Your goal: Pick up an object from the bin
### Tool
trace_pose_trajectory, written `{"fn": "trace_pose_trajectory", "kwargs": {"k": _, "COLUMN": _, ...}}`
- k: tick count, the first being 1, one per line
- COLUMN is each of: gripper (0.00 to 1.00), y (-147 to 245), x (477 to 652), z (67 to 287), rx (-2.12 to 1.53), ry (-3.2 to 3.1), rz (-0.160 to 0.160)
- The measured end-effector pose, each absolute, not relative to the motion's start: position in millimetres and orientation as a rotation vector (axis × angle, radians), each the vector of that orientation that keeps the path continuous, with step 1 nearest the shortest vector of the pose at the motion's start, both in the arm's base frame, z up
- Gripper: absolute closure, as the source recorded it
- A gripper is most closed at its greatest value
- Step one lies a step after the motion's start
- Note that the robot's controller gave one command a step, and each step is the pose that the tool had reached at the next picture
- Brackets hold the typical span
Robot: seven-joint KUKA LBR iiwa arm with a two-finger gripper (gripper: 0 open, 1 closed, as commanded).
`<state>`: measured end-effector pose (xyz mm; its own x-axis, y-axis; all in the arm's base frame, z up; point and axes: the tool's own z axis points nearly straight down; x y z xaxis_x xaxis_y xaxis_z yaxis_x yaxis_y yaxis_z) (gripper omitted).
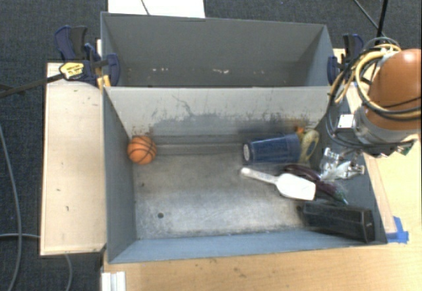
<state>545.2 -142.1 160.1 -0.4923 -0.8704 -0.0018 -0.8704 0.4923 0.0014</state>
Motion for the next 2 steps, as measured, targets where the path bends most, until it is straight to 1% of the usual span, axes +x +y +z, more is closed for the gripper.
{"fn": "trace_pose_trajectory", "kwargs": {"k": 1, "gripper": 1.0, "y": -139, "x": 547.6, "z": 203, "rx": -1.598, "ry": 2.703, "rz": 0.003}}
{"fn": "trace_pose_trajectory", "kwargs": {"k": 2, "gripper": 0.0, "y": -138, "x": 558.4, "z": 99, "rx": -1.503, "ry": 2.745, "rz": 0.008}}
